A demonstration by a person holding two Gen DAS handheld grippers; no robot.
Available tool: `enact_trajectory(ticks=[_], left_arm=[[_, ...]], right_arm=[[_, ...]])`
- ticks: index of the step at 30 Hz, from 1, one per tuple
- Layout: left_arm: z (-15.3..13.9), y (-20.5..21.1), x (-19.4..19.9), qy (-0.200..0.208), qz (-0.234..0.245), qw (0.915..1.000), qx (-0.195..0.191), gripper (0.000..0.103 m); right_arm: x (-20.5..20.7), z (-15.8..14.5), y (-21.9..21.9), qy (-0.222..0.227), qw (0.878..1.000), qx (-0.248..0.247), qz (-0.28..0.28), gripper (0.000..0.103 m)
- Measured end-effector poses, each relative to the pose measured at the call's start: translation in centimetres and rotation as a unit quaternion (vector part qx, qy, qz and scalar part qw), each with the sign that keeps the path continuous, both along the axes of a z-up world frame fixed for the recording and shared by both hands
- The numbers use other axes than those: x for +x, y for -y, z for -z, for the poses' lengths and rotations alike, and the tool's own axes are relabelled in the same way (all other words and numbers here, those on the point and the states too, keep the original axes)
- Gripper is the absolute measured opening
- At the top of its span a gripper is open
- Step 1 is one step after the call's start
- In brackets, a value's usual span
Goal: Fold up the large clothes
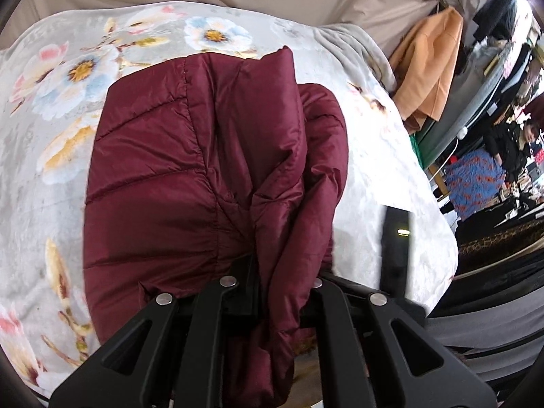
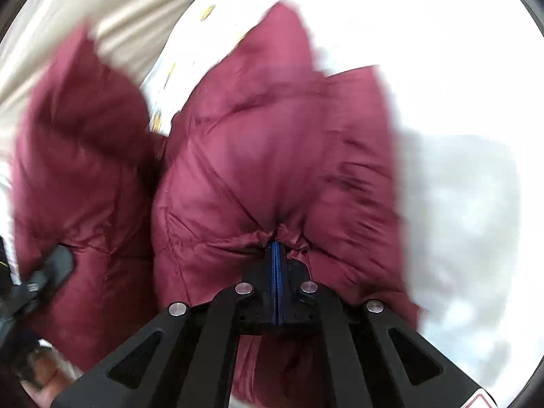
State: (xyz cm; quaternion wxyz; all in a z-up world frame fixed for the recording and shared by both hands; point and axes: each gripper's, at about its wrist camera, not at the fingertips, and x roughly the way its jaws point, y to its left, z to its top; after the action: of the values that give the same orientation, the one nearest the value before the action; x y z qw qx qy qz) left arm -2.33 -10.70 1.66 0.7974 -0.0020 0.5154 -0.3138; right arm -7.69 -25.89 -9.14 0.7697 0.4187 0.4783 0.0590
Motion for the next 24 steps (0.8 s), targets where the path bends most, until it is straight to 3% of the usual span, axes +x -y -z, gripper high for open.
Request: enact_trajectory(ticks=[6,8,10,14,16,17,19,22,23,24], left_arm=[[2.2,6.2,-1.5,0.014,0.04,0.9986,0.032,0.008],[3.4,7.3,-1.2,0.008,0.031,0.9992,0.023,0.016],[4.4,8.0,-1.0,-0.011,0.027,0.9992,0.028,0.013],[7.5,8.9,-1.1,-0.018,0.014,0.9979,0.06,0.013],[8.4,9.1,-1.3,-0.01,0.011,0.9973,0.072,0.015],[8.9,9.5,-1.5,0.0,0.011,0.9965,0.083,0.016],[9.2,9.9,-1.7,0.014,0.018,0.9957,0.09,0.021],[7.7,9.5,-2.4,0.006,0.025,0.9975,0.065,0.04],[6.5,8.8,-2.7,-0.005,0.022,0.9987,0.046,0.05],[5.1,7.9,-3.0,-0.011,0.017,0.9995,0.022,0.06]], right_arm=[[0.4,1.2,0.8,0.006,0.999,0.041,-0.01,0.0],[-1.9,1.2,4.3,-0.007,0.998,0.065,0.006,0.0],[-5.2,1.1,7.5,-0.005,0.993,0.112,0.042,0.0],[-10.4,-1.4,11.3,0.014,0.993,0.09,0.07,0.0],[-11.9,-3.4,12.3,0.017,0.996,0.056,0.073,0.014],[-12.5,-4.4,12.8,0.021,0.996,0.039,0.073,0.014],[-13.1,-6.2,13.3,0.031,0.997,0.017,0.07,0.014],[-13.7,-8.5,14.7,0.049,0.997,-0.027,0.059,0.014],[-13.4,-9.2,14.2,0.059,0.996,-0.038,0.052,0.014],[-10.1,-9.7,12.3,0.069,0.995,-0.049,0.047,0.015]])
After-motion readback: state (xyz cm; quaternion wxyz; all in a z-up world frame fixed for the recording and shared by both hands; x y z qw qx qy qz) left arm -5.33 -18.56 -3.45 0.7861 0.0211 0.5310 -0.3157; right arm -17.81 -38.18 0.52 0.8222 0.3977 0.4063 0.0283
